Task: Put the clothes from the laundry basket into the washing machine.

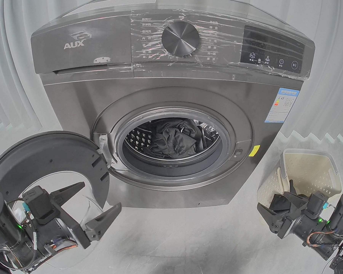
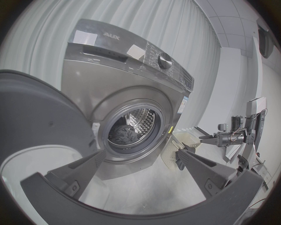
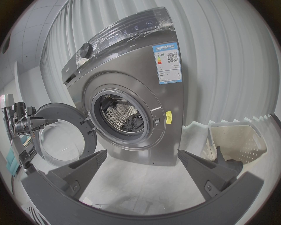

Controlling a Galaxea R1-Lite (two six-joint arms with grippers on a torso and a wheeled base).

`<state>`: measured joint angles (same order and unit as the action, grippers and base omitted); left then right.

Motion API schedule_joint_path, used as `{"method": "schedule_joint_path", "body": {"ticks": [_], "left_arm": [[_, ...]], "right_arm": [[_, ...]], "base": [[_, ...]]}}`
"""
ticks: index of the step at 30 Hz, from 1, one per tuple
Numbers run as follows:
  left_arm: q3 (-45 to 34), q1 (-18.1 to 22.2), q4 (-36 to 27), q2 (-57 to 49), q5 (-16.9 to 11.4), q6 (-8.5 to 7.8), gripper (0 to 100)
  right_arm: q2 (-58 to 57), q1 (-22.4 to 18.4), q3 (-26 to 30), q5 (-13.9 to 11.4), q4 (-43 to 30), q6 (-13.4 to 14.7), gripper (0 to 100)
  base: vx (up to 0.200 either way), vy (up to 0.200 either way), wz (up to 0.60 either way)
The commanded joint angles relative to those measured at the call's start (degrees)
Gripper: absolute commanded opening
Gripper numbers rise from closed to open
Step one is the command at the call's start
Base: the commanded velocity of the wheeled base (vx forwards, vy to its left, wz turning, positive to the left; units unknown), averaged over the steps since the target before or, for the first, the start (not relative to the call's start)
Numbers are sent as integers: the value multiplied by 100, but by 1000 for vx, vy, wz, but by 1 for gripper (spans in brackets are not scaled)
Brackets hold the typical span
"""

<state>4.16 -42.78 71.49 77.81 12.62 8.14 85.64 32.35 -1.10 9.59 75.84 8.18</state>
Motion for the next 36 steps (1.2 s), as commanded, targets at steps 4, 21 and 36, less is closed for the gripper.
{"method": "schedule_joint_path", "body": {"ticks": [4,21,36], "left_arm": [[-372,217,-144,-838,4,-85,100],[-398,437,-2833,-3536,452,-173,100],[-416,2757,-6041,-7043,-5,-340,100]], "right_arm": [[-1471,69,110,139,-1053,-18,100],[-4055,-388,110,526,-3822,26,100],[-7843,-2708,101,86,-6722,-774,100]], "base": [[-200,0,0],[-118,0,0],[0,0,0]]}}
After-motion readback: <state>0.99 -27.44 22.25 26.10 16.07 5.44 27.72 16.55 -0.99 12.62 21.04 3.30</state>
